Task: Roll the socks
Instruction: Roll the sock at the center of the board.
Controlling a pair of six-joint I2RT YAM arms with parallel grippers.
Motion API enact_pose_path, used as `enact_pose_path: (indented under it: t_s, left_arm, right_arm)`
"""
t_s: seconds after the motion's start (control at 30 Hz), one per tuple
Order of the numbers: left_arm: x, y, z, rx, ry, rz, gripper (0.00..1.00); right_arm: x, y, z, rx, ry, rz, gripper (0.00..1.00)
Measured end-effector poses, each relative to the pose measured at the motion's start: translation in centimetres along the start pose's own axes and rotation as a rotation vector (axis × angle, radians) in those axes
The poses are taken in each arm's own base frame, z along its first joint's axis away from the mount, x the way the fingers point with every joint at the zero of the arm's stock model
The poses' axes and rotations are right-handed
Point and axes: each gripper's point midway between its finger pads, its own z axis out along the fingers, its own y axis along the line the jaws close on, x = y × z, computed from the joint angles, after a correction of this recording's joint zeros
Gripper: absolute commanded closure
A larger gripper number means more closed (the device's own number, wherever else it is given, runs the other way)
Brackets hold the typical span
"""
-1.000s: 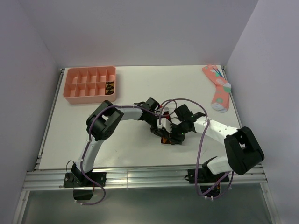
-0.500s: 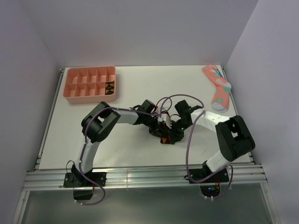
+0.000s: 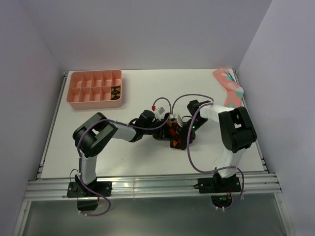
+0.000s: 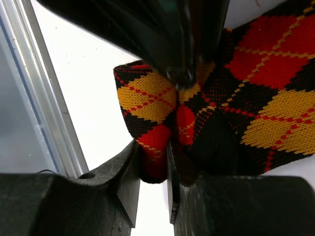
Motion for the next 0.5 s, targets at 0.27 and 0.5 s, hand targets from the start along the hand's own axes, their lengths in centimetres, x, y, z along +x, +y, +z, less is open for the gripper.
enact_pose_path:
  t_s: [0.27,0.5]
  left_arm:
    - [-1.1,0.8,-1.5,-0.008,-0.172,0.101,0.66]
    - [-0.9,-1.1,-3.7,0.05,-0.27,0.303,0.67]
  right_arm:
    - [0.1,-0.3,-0.3,-0.063,0.08,0.11,0.75]
    - [0.3,-0.3,-0.7,-0.119,0.168,0.209,0.74]
